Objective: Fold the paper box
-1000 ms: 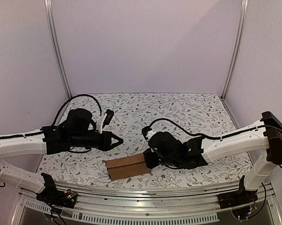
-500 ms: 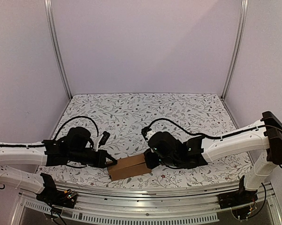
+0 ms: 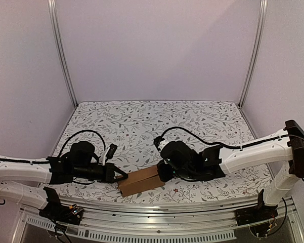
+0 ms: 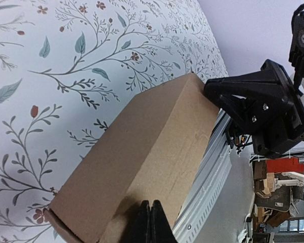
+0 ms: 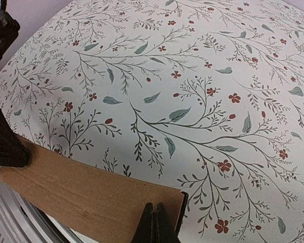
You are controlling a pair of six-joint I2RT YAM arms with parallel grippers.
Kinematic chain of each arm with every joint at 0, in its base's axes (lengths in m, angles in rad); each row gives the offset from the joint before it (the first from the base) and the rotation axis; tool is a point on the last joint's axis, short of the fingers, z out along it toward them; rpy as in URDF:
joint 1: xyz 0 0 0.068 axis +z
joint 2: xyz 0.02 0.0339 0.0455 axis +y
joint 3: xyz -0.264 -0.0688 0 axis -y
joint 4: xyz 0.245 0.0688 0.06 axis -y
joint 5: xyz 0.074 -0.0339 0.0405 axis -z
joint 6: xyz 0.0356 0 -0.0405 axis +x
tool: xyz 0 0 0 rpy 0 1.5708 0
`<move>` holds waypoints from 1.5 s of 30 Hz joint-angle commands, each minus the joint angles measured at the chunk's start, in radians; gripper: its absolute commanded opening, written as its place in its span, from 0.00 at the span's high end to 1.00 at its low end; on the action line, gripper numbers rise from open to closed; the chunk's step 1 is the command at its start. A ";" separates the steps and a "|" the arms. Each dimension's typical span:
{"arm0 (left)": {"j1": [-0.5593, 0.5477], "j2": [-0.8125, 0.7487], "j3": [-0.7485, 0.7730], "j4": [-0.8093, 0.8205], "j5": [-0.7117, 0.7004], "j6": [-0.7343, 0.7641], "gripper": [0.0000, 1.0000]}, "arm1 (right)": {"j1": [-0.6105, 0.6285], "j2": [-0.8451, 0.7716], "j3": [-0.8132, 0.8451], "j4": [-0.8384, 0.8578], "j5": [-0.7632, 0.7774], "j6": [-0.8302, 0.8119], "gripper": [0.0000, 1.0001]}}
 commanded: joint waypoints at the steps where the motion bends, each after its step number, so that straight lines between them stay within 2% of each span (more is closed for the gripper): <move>1: 0.007 0.018 -0.029 -0.172 -0.038 0.017 1.00 | 0.003 -0.090 0.024 -0.077 0.008 -0.029 1.00; 7: 0.007 0.022 -0.026 -0.181 -0.040 0.025 1.00 | 0.003 -0.154 0.016 -0.092 0.028 -0.042 1.00; 16: 0.007 0.025 -0.023 -0.180 -0.042 0.027 1.00 | 0.010 0.016 -0.051 -0.060 -0.051 0.062 1.00; 21: 0.007 0.032 -0.017 -0.178 -0.038 0.030 1.00 | 0.025 -0.001 -0.082 -0.080 -0.013 0.081 1.00; 33: 0.007 0.009 0.067 -0.251 -0.060 0.076 1.00 | 0.028 -0.068 0.042 -0.144 0.036 -0.025 1.00; 37: 0.011 -0.013 0.149 -0.316 -0.084 0.118 0.96 | 0.028 -0.090 0.061 -0.156 0.033 -0.055 1.00; 45: 0.036 -0.064 0.344 -0.505 -0.187 0.240 0.80 | 0.051 -0.183 -0.005 -0.164 -0.011 -0.035 1.00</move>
